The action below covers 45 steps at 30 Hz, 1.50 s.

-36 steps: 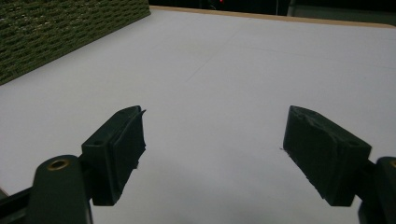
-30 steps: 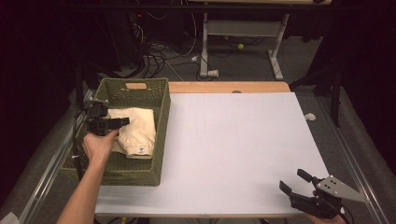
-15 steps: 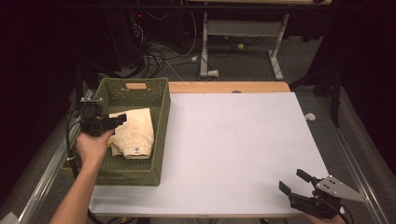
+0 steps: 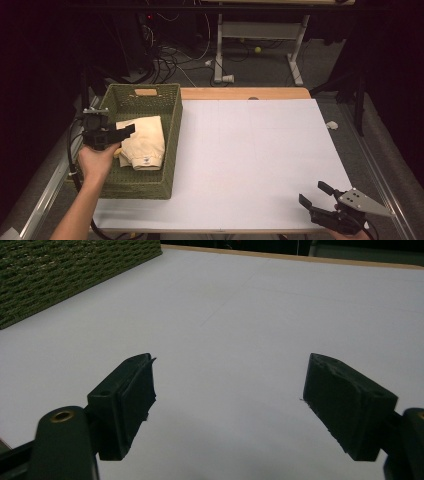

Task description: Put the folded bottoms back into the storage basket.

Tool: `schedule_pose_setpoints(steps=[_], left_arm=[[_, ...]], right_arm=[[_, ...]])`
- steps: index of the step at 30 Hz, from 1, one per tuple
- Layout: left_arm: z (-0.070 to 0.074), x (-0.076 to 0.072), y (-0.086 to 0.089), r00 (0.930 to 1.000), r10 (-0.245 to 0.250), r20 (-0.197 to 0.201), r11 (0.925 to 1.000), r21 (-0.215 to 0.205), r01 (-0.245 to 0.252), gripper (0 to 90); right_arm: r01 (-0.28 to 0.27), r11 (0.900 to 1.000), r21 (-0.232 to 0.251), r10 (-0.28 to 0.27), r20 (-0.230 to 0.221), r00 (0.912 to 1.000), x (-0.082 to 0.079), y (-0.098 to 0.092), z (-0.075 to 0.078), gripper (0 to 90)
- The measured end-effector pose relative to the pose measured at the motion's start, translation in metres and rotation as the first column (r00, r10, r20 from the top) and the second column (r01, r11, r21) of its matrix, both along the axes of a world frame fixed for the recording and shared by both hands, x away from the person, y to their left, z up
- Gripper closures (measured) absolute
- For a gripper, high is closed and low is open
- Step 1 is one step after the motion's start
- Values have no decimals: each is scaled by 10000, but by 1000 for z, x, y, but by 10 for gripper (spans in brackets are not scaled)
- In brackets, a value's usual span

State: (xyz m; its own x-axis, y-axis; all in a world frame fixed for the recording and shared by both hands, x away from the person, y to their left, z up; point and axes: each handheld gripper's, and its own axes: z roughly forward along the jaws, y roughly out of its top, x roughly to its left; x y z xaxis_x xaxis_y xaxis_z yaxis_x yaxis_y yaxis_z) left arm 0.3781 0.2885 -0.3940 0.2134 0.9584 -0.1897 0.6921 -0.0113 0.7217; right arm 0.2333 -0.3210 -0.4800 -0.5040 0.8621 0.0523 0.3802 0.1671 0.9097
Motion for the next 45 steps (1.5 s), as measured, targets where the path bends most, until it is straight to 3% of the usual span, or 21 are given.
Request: schedule_pose_setpoints(steps=[10,20,45], left_arm=[[3,-9,-3,9990,-338,277,9994,43,337,277],[5,-18,0,9975,-495,503,9982,-326,512,277],[4,-45,2,9917,-898,917,9951,-330,931,278]], right_arm=[[-21,10000,-3,21,-5,10000,0,0,0,216],[-12,10000,-5,12,5,10000,0,0,0,215],[25,10000,2,-25,-4,10000,0,0,0,215]])
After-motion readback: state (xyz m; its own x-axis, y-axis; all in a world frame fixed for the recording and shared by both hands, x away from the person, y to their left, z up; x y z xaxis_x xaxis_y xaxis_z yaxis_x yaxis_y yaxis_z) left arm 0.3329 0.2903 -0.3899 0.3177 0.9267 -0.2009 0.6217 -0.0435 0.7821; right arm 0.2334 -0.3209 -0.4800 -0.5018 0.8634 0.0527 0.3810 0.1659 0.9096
